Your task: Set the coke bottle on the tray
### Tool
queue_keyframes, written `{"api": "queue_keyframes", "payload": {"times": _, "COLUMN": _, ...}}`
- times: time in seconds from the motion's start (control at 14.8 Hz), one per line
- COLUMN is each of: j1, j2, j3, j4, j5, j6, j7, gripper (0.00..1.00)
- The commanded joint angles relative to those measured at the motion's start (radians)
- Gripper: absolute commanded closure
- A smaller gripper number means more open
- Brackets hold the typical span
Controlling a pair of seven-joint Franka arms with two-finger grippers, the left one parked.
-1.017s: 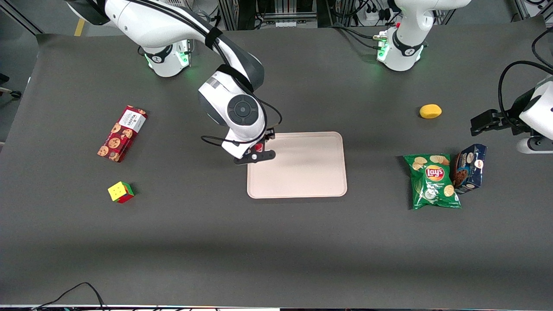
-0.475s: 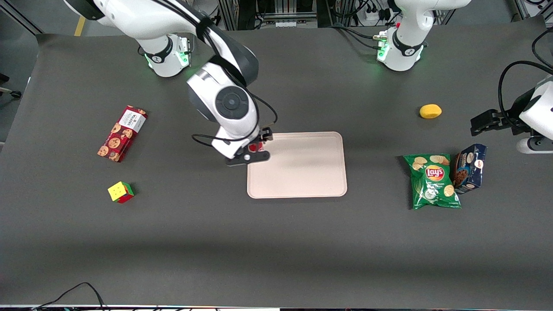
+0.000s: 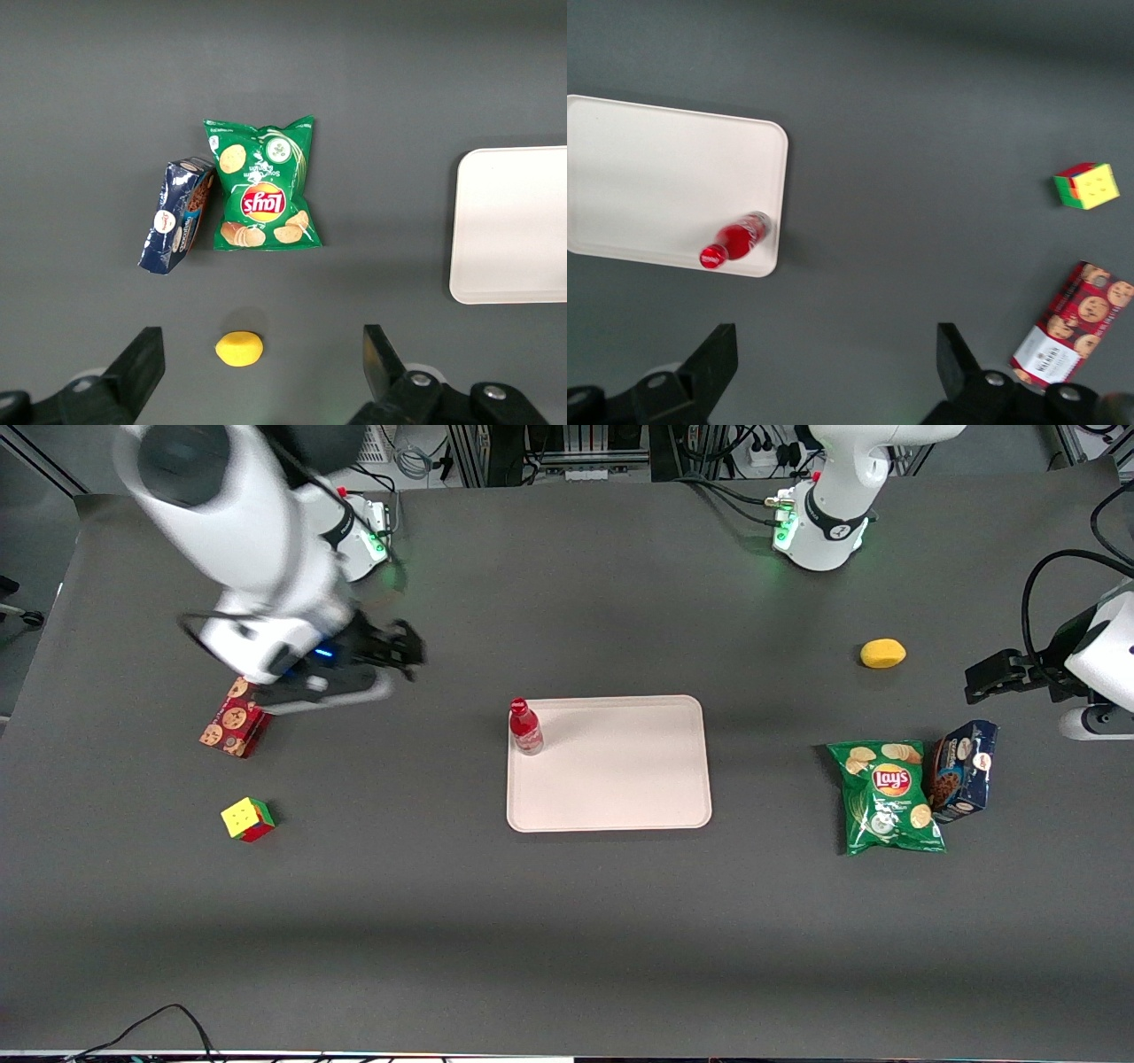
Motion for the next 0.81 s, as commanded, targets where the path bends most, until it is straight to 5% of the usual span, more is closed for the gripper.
{"api": "queue_keyframes", "payload": {"times": 0.0, "j1": -0.062, "j2": -0.071, "j3": -0.095, "j4": -0.044, "j5": 0.057, "j6": -0.036, "j7": -0.114, "gripper": 0.0}}
{"api": "queue_keyframes", "payload": {"times": 0.27, "j1": -0.244, "j2": -0.103, "j3": -0.092, "j4": -0.092, "j5": 0.052, "j6": -0.043, "j7": -0.114, "gripper": 0.0}}
{"api": "queue_keyframes", "payload": {"times": 0.75, "j1": -0.304, "j2": -0.109, "j3": -0.199, "j4": -0.075, "j5": 0.011, "j6": -0.052, "j7": -0.115, "gripper": 0.0}}
